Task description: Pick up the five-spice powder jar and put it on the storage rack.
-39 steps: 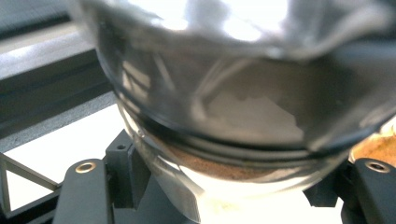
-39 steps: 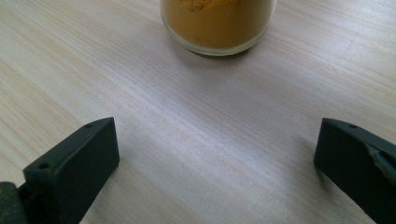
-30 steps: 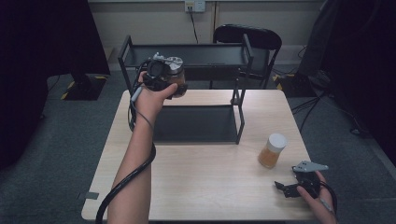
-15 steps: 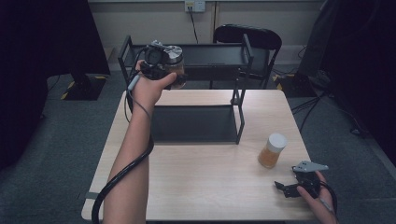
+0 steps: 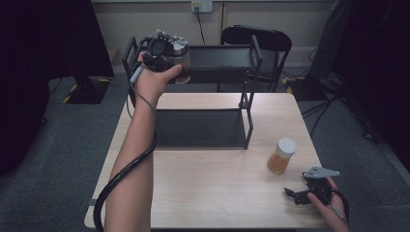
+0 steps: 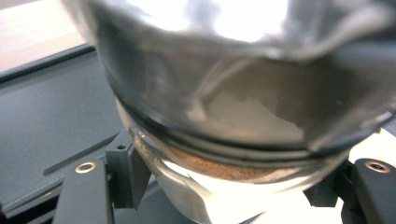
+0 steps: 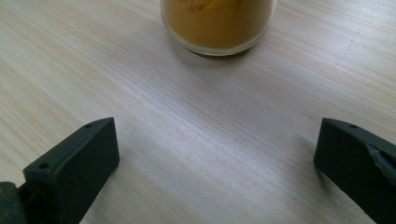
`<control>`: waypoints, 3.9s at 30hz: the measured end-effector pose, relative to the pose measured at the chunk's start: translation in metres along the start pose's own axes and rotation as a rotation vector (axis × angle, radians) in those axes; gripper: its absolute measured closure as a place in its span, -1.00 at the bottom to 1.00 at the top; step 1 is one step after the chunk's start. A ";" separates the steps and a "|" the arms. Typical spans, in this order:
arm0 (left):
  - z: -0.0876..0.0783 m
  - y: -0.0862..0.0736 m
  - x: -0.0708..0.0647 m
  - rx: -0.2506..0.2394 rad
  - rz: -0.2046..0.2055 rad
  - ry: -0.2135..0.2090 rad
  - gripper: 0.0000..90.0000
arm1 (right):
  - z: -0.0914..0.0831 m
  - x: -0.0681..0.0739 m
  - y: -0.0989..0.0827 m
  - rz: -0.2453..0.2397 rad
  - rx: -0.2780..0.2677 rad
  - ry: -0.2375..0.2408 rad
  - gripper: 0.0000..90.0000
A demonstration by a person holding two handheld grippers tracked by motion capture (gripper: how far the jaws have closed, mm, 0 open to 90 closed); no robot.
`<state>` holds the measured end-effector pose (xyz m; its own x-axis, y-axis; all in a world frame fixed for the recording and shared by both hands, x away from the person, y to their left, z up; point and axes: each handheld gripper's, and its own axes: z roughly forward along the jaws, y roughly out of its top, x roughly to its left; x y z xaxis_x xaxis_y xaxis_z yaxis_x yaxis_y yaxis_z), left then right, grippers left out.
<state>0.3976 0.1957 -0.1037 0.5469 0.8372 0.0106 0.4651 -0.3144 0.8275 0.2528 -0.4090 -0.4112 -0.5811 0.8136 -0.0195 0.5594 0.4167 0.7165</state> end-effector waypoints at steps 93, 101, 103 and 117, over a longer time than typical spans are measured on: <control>0.054 0.021 0.006 -0.055 -0.191 0.128 -0.89 | 0.000 0.000 0.000 -0.001 0.000 0.000 -1.00; 0.040 -0.002 0.003 -0.110 -0.211 0.094 -0.98 | 0.000 0.000 0.000 -0.001 0.000 0.000 -1.00; 0.038 -0.006 0.001 -0.116 -0.215 0.093 -0.98 | 0.000 0.000 0.000 -0.001 0.000 0.000 -1.00; 0.028 -0.033 -0.008 -0.125 -0.196 0.069 -0.96 | 0.000 0.000 0.000 -0.001 -0.001 -0.001 -1.00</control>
<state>0.3971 0.1873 -0.1468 0.4037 0.9067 -0.1224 0.4658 -0.0886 0.8805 0.2527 -0.4089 -0.4113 -0.5810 0.8136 -0.0204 0.5587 0.4170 0.7169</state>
